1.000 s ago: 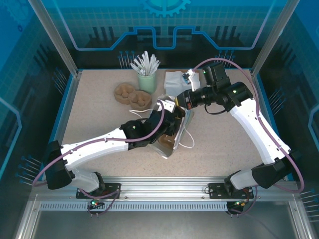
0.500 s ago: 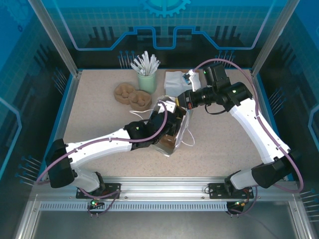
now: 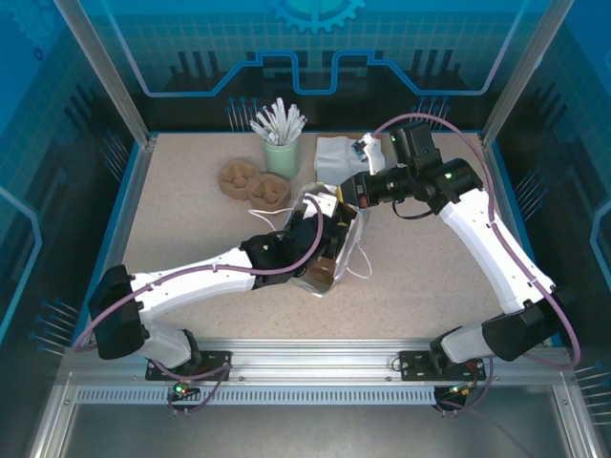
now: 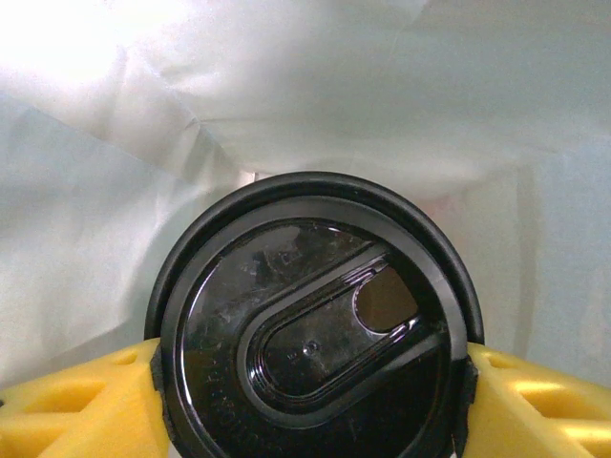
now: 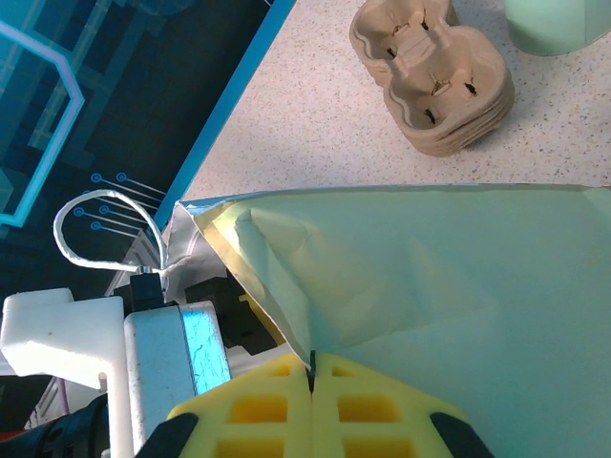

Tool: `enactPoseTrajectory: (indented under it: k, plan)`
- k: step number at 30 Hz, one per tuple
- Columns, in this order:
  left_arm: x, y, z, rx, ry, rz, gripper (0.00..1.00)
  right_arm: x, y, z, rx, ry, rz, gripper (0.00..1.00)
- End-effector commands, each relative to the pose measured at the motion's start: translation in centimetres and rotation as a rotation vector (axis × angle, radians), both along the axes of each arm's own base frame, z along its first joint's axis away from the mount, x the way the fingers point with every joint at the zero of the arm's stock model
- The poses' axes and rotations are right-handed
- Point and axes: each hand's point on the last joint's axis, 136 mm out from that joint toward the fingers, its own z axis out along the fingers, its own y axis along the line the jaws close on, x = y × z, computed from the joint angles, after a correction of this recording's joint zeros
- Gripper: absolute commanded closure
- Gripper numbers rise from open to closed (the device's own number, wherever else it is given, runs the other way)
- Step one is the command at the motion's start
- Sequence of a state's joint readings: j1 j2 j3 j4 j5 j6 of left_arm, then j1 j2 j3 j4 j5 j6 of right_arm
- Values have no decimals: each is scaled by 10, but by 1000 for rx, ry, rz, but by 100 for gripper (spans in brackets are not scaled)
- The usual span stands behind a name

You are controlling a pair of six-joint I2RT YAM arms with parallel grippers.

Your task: Pack the takeout coffee

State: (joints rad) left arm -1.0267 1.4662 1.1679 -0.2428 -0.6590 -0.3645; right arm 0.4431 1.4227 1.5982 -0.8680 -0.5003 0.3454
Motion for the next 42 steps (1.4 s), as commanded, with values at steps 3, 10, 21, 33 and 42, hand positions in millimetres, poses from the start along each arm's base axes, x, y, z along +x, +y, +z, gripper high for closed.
enactPoseTrajectory:
  k: [3, 10, 21, 33, 42]
  plan:
    - [6, -13, 1, -21, -31, -25, 32, -14, 11, 11, 82, 25, 62, 100]
    - [5, -15, -8, -27, -18, -33, 31, -11, 14, 12, 94, 28, 68, 100]
    - [8, -14, -27, -13, 18, -25, 31, -9, 15, 15, 95, 20, 78, 100]
    - [8, -8, -30, -22, 47, -9, 31, 0, 11, 25, 71, -36, 55, 100]
    - [7, -6, -15, -41, 5, -27, 31, 11, 2, 33, 37, -84, 19, 100]
